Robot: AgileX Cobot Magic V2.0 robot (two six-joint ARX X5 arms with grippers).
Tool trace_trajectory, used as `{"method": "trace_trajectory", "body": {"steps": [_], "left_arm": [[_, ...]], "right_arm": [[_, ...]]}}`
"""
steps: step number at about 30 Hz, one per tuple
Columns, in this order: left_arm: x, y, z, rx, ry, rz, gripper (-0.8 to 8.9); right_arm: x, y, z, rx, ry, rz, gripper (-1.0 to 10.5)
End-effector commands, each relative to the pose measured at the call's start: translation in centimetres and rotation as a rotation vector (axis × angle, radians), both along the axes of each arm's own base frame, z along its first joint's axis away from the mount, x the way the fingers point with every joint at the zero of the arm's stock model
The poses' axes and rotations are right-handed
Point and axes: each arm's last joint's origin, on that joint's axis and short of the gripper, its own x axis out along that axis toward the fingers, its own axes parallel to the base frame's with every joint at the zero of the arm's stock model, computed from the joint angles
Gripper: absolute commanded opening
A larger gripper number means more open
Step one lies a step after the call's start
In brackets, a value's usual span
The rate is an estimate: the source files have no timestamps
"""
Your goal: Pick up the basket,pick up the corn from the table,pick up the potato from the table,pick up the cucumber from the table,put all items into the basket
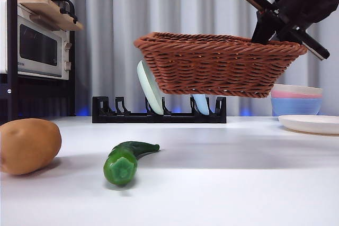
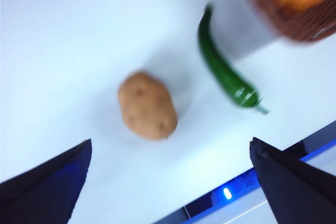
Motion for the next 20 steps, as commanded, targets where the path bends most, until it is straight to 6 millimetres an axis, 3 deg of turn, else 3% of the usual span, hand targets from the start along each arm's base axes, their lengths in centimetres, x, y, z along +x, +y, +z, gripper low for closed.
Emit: {"method": "trace_trajectory", "body": {"steps": [1,5,8,20], "left_arm": [[0.5,-0.2,-3.4,0.011,0.059,0.092,5.03],[1.7,-0.6,-7.2,0.017,0.096,0.124,5.07],[2.9,-0.5,-9.1,0.017,0.106,0.168,5.66],[8.1,0.6,-12.2,-0.075,0.198,0.203,5.72]], "right_arm": [[0.1,0.0,0.5,0.013,-0.027,0.004,-0.2],[0.1,-0.1,0.5,0.012,-0.028,0.003,-0.2],[0.1,-0.1,0.5,0.012,-0.029,0.003,-0.2],[0.1,-0.1,0.5,0.012,-0.029,0.002,-0.2]]}}
